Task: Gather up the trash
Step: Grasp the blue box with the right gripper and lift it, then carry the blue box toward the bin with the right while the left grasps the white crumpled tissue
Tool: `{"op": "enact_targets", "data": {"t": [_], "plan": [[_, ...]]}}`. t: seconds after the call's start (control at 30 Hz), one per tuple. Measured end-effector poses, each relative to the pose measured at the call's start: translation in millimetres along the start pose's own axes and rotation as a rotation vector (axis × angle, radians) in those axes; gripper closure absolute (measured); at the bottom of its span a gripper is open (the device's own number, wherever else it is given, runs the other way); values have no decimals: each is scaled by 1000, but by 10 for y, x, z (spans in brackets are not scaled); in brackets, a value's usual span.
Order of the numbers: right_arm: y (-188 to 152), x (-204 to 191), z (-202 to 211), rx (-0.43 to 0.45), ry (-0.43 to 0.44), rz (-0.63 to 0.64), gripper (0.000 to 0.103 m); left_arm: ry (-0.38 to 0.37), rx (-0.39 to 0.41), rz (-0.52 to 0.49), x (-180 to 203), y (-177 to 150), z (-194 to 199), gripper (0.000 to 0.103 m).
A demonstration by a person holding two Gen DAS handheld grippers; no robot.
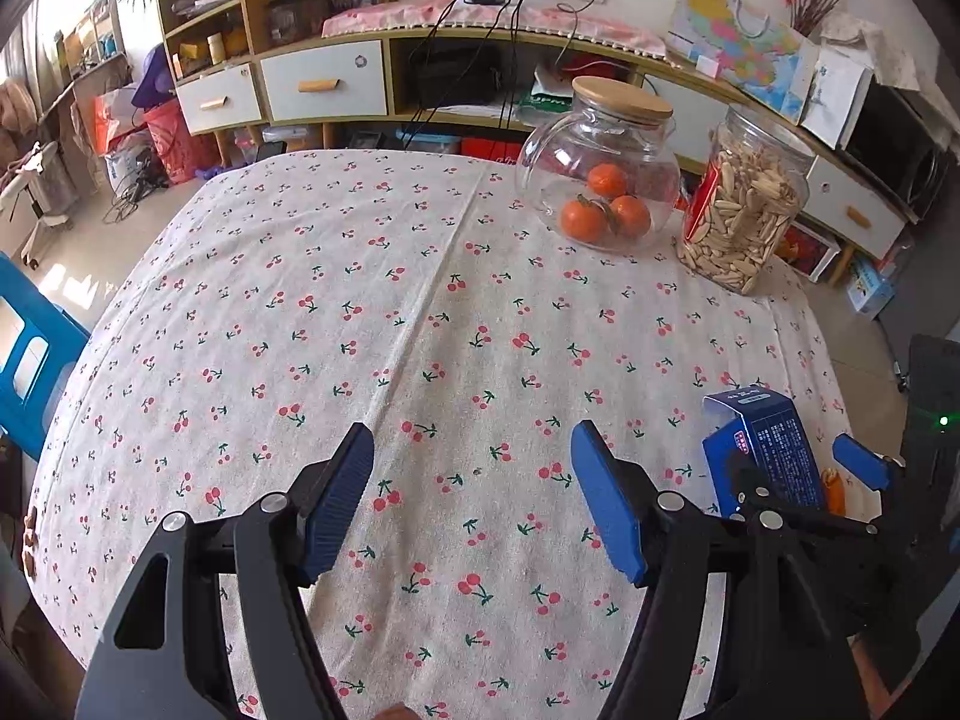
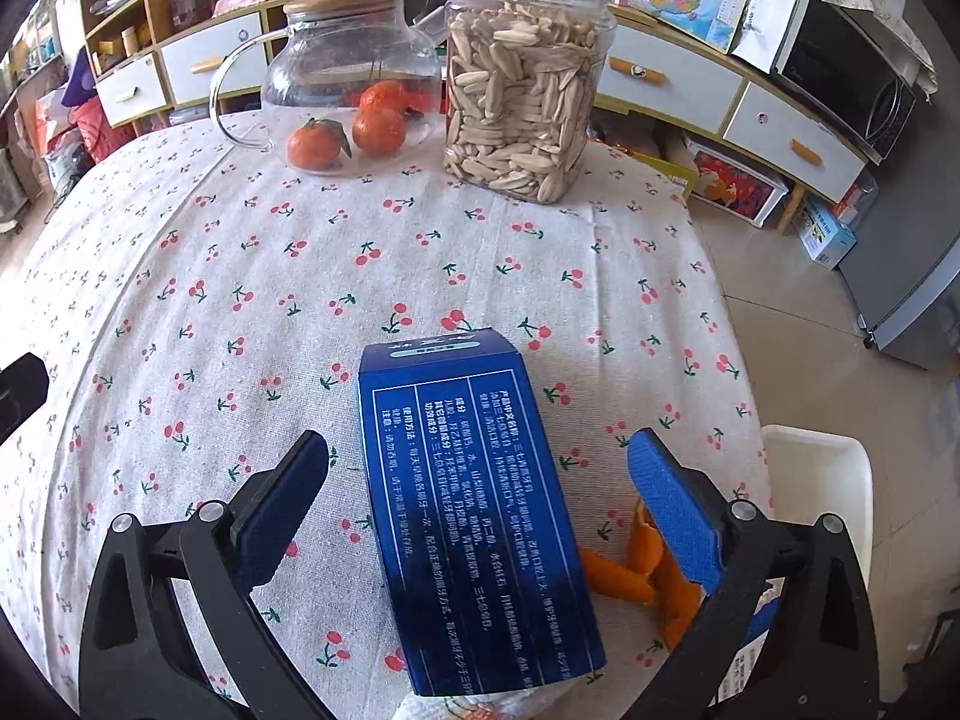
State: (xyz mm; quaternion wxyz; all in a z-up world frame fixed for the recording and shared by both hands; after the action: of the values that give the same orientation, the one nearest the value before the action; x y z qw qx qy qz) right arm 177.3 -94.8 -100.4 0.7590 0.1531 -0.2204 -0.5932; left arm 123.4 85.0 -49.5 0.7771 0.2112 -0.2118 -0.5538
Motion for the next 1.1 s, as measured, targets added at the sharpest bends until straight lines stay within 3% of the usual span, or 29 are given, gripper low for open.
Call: {"op": "enact_targets", "data": {"t": [0.23,0.33,0.4,0.47,0.8,1.1], "plan": [[3,-125,-134,-39,27,22,11,3,-15,24,-130,39,-47,36],[9,-173,-163,-50,31,32,24,2,-20,27,-144,41,-60,36],[17,-199,-166,-50,32,41,43,3,-21,27,-148,41,-62,36],[31,-218,-158,-45,45,42,50,3,-23,29,-162,40,-70,36],[156,-163,191,91,64,-18,50,-8,-39,43,-171,38,-106,36],[198,269,538,201,45,-115,50,-84,-75,-5,145,-50,-78,35]]}}
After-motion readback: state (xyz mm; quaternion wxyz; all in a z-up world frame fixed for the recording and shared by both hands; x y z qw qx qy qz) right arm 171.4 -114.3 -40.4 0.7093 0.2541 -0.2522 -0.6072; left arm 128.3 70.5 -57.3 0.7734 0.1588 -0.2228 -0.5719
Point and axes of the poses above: each gripper's, at about its wrist camera, not at the fingertips, and z roughly against the way its jaws point, x to its right, y to its top, the point moved 2 cm from there along -z, roughly the way its jaws point, and after that the axes turned 6 degrees about z, right-handed, at the moved point
